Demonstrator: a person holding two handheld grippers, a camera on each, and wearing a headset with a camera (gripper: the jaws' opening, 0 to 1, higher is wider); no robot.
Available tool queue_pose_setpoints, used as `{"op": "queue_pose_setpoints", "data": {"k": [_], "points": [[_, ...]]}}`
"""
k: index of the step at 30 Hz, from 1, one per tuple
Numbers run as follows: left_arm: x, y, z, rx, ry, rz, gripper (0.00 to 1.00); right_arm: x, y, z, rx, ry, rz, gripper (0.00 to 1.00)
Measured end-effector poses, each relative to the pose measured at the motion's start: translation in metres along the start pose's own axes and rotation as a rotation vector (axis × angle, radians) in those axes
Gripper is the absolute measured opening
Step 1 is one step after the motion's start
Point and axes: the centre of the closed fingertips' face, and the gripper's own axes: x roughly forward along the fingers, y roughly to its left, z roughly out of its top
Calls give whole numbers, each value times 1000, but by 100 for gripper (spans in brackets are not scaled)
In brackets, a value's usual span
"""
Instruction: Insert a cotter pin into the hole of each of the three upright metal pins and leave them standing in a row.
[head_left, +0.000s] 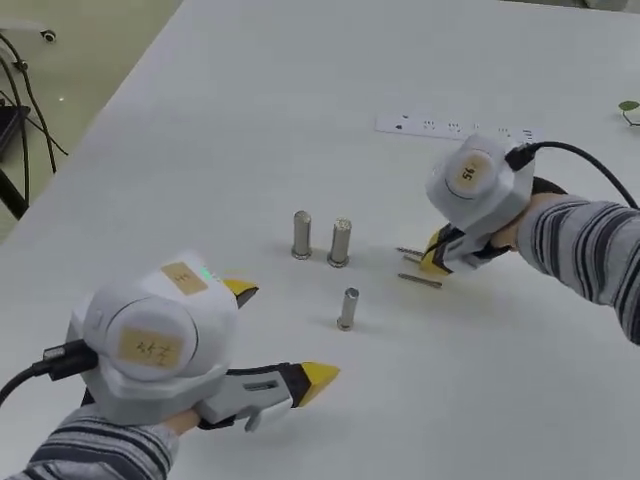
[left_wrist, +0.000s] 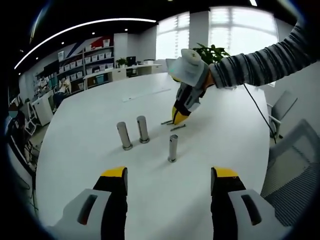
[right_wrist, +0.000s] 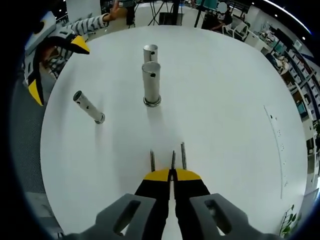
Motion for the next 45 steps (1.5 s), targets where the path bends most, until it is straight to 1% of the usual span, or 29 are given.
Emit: {"op": "queue_pose_setpoints", "data": {"k": [4, 8, 11, 13, 16, 17, 21, 23, 24, 28, 32, 35, 37, 39, 42, 45], "points": [[-3, -1, 0, -1, -3, -1, 63, -12, 3, 0, -7, -24, -23, 0], [-3, -3, 1, 17, 1, -7, 60, -24, 10, 1, -29, -49, -35, 0], [-2, -7, 5, 26, -5, -17, 59, -33, 18, 2, -58, -60, -50, 0], [-2, -10, 6, 24, -8, -28, 57, -38, 21, 2, -75, -72, -59, 0], [-3, -14, 10, 23, -17, -40, 55, -44, 29, 1, -90, -75, -67, 0], [-3, -15, 11, 22, -19, -43, 54, -41, 26, 0, -94, -78, -68, 0], [-2, -18, 15, 10, -31, -58, 51, -49, 41, 3, -121, -100, -68, 0], [-2, -20, 16, 3, -35, -69, 50, -51, 46, 7, -129, -117, -67, 0], [-2, -21, 17, 1, -38, -71, 49, -54, 52, 9, -143, -128, -63, 0], [-1, -24, 21, -23, -46, -93, 44, -59, 63, 17, -174, -157, -74, 0], [0, -26, 26, -34, -60, -92, 44, -63, 72, 24, -213, -180, -83, 0], [2, -29, 29, -51, -65, -108, 42, -67, 82, 31, -248, -210, -81, 0], [3, -31, 30, -64, -67, -120, 40, -69, 88, 35, -263, -219, -80, 0], [4, -34, 32, -88, -69, -135, 38, -71, 93, 39, -295, -227, -83, 0], [5, -38, 35, -128, -83, -156, 35, -73, 101, 44, -320, -243, -82, 0], [5, -42, 36, -158, -83, -175, 32, -75, 109, 50, -353, -263, -81, 0]]}}
